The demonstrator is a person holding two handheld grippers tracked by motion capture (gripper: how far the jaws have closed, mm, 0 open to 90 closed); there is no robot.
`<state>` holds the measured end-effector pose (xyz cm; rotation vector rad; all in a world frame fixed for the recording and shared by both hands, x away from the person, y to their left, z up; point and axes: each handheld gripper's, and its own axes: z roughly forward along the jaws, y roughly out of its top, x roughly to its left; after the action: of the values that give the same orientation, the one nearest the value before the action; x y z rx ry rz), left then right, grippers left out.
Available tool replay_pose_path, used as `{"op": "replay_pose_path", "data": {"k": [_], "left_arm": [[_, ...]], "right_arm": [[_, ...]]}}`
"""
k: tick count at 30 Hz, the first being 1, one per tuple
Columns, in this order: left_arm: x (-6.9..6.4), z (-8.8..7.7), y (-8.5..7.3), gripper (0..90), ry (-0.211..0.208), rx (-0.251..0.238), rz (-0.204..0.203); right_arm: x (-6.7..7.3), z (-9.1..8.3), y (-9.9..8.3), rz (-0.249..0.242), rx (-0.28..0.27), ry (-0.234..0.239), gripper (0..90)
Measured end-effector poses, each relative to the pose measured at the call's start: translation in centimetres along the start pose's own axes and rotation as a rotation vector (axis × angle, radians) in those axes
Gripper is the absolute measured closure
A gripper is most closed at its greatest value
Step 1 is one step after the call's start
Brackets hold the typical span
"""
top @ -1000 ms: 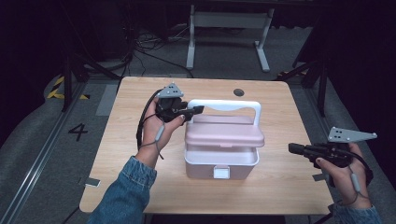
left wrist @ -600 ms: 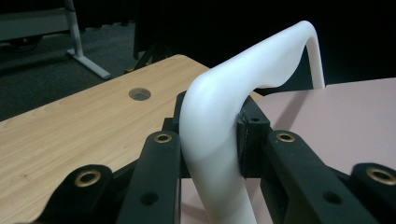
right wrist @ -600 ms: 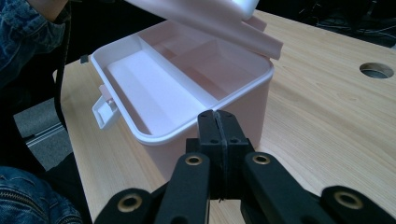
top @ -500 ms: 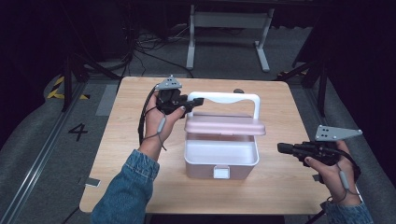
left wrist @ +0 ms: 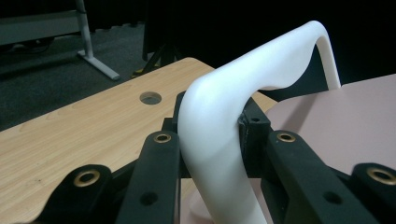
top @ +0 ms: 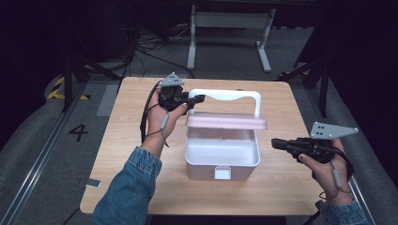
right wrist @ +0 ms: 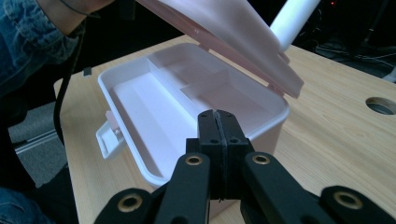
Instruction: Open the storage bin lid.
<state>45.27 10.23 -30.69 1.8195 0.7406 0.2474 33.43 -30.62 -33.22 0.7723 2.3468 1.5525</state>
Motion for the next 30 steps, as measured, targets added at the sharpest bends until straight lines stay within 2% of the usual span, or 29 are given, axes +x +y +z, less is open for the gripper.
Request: {"op": "replay_pose_path", "data": {"k": [10, 16, 20, 21, 23, 26, 28, 30], "left_arm": [[0.0, -0.1, 0.0, 74.2, -0.001, -0.001, -0.002], [-0.1, -0.2, -0.1, 74.0, -0.003, 0.002, 0.010], [-0.1, -0.2, -0.1, 73.6, -0.019, -0.004, 0.007], [-0.1, -0.2, -0.1, 71.8, -0.025, 0.001, 0.012], [-0.3, -0.2, -0.1, 59.6, -0.038, 0.006, 0.012], [-0.3, -0.6, 0.1, 38.5, -0.014, -0.040, 0.038], [-0.2, -1.3, 0.2, 33.5, -0.010, -0.072, 0.039], [-0.1, -1.9, 0.3, 29.8, 0.001, -0.083, 0.044]], "right_arm": [[0.0, 2.7, 1.0, 0.030, -0.063, 0.040, 90.0], [-0.1, 3.3, 1.6, 0.058, -0.129, 0.031, 90.0], [-0.1, 3.5, 1.7, 0.059, -0.139, 0.020, 90.0], [-0.1, 3.5, 1.7, 0.059, -0.141, 0.018, 90.0], [-0.1, 3.5, 1.7, 0.058, -0.143, 0.015, 90.0], [-0.2, 3.4, 1.7, 0.066, -0.150, 0.008, 90.0], [-0.2, 3.4, 1.7, 0.069, -0.151, 0.008, 90.0], [-0.2, 3.4, 1.7, 0.068, -0.153, 0.007, 90.0]]}}
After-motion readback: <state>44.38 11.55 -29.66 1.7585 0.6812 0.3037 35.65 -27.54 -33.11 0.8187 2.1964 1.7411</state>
